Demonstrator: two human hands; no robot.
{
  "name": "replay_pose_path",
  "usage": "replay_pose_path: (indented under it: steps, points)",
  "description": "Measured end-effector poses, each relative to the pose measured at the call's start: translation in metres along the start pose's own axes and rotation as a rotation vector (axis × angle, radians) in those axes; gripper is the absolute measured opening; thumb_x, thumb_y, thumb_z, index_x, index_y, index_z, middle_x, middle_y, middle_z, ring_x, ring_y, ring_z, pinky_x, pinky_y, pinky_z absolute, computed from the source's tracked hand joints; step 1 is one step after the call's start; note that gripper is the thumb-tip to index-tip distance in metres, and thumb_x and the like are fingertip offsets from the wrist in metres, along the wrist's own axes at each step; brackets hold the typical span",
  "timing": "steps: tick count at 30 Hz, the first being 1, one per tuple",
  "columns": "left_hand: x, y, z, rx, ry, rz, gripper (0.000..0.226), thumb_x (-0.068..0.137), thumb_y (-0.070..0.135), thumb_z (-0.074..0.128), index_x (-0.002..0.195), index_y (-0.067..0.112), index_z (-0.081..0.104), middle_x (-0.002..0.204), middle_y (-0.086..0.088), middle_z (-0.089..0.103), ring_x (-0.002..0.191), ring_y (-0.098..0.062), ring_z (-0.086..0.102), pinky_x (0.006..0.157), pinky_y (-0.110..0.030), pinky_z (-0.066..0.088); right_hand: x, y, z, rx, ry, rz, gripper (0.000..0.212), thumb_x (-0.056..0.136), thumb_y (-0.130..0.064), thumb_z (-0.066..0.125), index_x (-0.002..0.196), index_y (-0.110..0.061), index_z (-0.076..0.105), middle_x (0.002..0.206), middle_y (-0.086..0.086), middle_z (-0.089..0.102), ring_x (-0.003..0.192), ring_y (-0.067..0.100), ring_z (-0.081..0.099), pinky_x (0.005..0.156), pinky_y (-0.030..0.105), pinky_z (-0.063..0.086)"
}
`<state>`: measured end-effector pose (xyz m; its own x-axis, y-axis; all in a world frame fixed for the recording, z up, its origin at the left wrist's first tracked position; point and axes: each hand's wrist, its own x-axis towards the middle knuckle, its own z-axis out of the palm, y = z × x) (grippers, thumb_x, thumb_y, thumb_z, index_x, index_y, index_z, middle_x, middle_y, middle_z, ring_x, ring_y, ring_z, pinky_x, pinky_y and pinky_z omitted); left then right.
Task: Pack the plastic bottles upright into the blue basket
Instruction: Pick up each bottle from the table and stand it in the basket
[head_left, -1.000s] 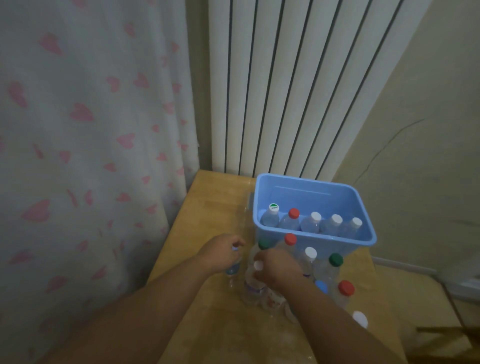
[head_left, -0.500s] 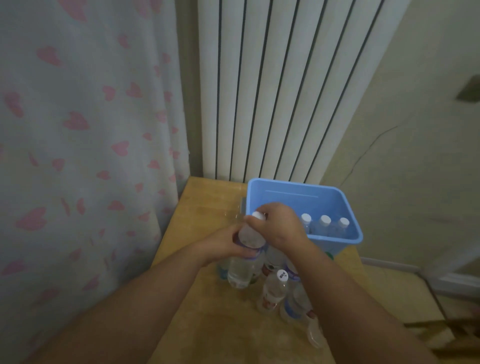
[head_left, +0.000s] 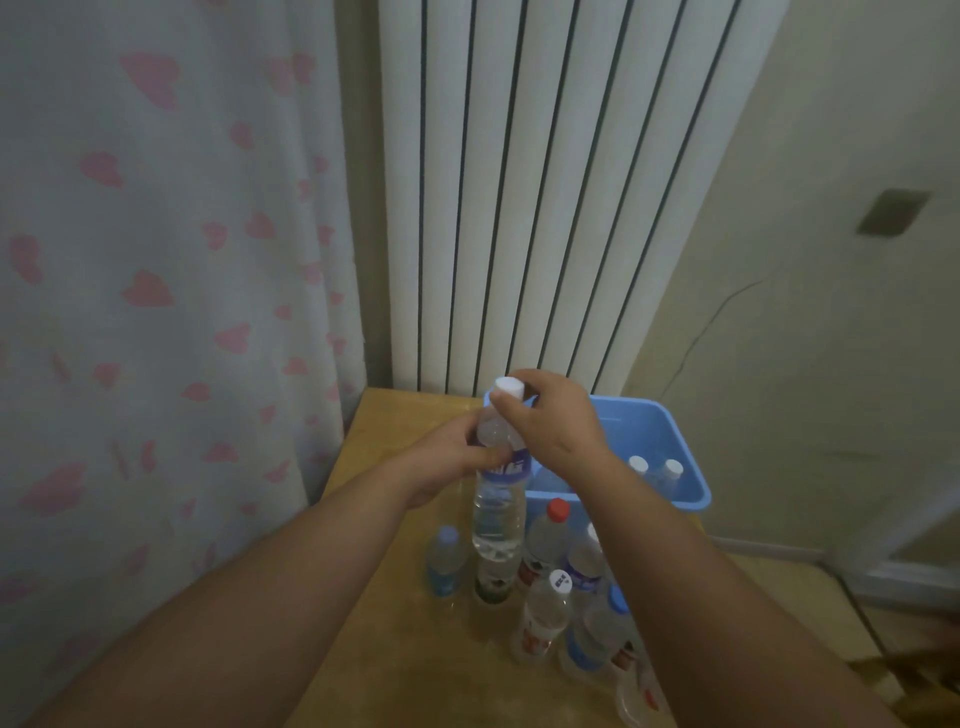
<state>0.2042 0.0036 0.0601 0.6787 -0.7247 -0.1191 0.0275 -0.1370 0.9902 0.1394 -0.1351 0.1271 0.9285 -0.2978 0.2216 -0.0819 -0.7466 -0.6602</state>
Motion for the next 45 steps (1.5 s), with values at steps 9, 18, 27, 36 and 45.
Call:
replay_pose_path:
  steps: [9,18,27,36,45]
  points:
    - [0.059,0.042,0.003,0.173,0.133,0.094,0.058,0.078,0.02,0.081,0.122,0.04,0.049,0.118,0.012,0.061,0.113,-0.013,0.058,0.095,-0.035,0.053,0.045,0.02,-0.026,-0.008,0.152,-0.043,0.024,0.088,-0.036,0.057,0.106,-0.023,0.066,0.094,-0.001,0.061,0.079,0.014,0.055,0.061,0.02,0.037]
    - [0.139,0.049,0.005,0.27,0.293,0.161,0.068,0.074,0.02,0.085,0.132,0.033,0.051,0.121,0.014,0.06,0.11,-0.004,0.056,0.091,-0.027,0.052,0.118,0.057,-0.031,0.015,0.127,-0.04,0.024,0.086,-0.031,0.061,0.107,-0.021,0.065,0.092,0.0,0.058,0.078,0.013,0.052,0.068,0.023,0.035]
    - [0.185,-0.007,-0.008,0.289,0.238,0.017,0.071,0.072,0.022,0.086,0.132,0.03,0.05,0.124,0.01,0.059,0.113,-0.009,0.056,0.091,-0.027,0.052,0.15,0.113,0.015,0.021,-0.029,0.034,0.029,0.086,-0.031,0.063,0.114,-0.022,0.064,0.101,0.0,0.06,0.082,0.01,0.053,0.065,0.018,0.034]
    - [0.208,-0.046,-0.019,0.699,0.17,-0.131,0.061,0.066,0.039,0.086,0.121,0.03,0.061,0.119,0.008,0.065,0.106,-0.014,0.06,0.087,-0.036,0.053,0.156,0.15,0.059,0.006,-0.187,0.196,0.037,0.085,-0.032,0.064,0.121,-0.021,0.063,0.114,-0.001,0.065,0.095,0.011,0.058,0.078,0.018,0.037]
    - [0.212,-0.082,-0.019,0.953,0.09,-0.263,0.084,0.073,0.055,0.077,0.146,0.038,0.039,0.162,0.003,0.02,0.149,-0.021,0.012,0.119,-0.036,0.019,0.153,0.169,0.077,-0.081,-0.313,0.206,0.019,0.083,-0.032,0.065,0.1,-0.022,0.067,0.097,-0.003,0.068,0.091,0.016,0.061,0.074,0.028,0.044]
